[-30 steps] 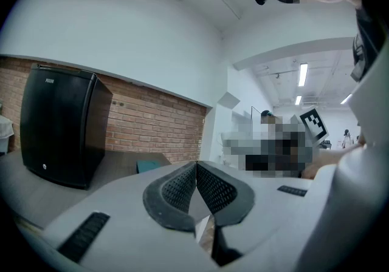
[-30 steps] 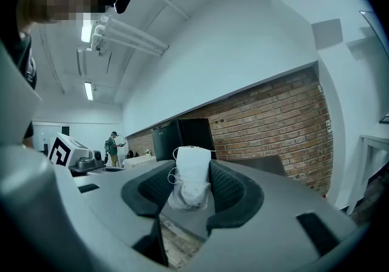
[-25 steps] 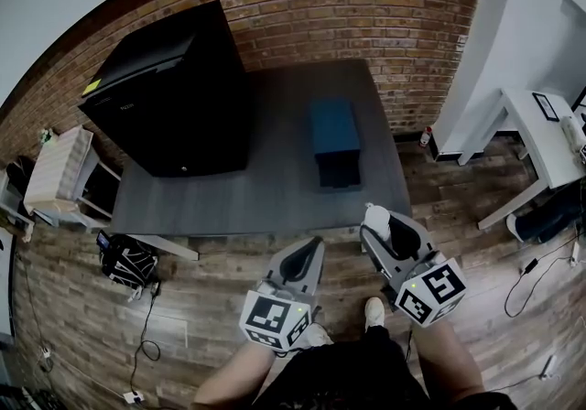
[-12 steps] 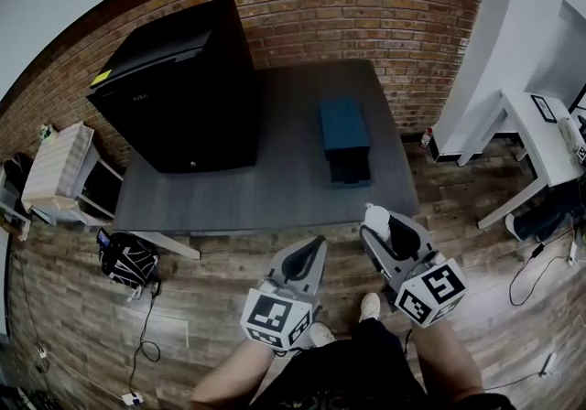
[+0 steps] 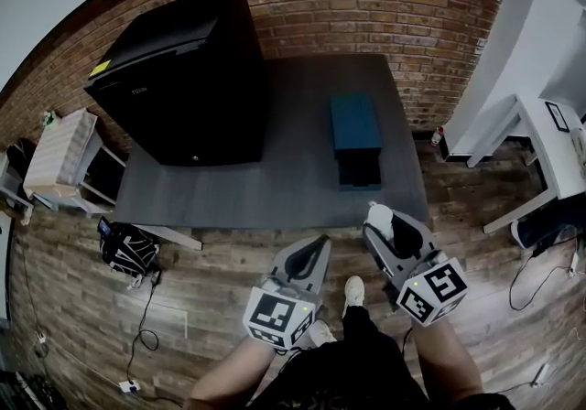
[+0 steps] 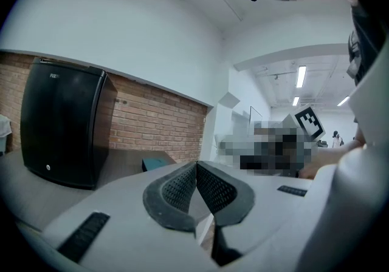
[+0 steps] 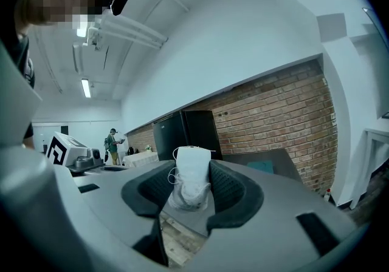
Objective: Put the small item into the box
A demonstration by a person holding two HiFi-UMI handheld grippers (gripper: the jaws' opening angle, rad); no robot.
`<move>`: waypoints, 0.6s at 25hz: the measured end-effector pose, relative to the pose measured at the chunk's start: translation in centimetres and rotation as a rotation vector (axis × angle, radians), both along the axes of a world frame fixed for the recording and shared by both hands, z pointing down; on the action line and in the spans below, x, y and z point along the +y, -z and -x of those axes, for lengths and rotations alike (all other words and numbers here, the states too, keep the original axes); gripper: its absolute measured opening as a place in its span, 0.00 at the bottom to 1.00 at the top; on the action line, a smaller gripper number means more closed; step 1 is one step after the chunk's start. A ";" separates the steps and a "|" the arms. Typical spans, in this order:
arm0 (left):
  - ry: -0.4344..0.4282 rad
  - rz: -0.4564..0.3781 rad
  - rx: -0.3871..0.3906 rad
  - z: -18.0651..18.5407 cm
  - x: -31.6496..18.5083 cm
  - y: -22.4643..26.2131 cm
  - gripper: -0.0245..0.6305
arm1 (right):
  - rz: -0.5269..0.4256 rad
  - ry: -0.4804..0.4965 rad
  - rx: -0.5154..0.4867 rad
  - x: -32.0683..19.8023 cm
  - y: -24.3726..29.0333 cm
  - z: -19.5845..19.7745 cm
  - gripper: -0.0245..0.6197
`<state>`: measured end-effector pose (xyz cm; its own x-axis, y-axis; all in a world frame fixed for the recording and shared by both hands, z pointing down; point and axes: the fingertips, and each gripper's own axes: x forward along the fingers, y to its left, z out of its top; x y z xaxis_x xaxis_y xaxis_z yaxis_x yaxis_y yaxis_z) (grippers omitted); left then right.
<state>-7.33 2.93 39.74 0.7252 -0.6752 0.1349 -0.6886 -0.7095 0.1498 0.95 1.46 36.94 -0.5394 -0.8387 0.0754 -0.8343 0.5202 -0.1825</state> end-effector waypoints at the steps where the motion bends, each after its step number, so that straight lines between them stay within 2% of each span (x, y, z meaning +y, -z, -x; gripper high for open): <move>1: 0.007 0.002 -0.001 0.0 -0.6 -0.2 0.09 | 0.005 0.007 -0.001 -0.6 -0.2 0.0 0.33; 6: 0.045 0.019 -0.003 -0.7 -3.4 -0.8 0.09 | 0.028 0.035 -0.008 -3.9 -0.9 -0.9 0.33; 15: 0.083 0.028 -0.012 -4.4 -8.2 -1.5 0.09 | 0.029 0.077 -0.027 -9.4 -0.8 -4.6 0.33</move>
<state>-2.94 -5.28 41.24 0.6653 -0.7286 0.1631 -0.7465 -0.6458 0.1603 5.54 -7.91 37.77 -0.6047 -0.7920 0.0840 -0.7864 0.5770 -0.2205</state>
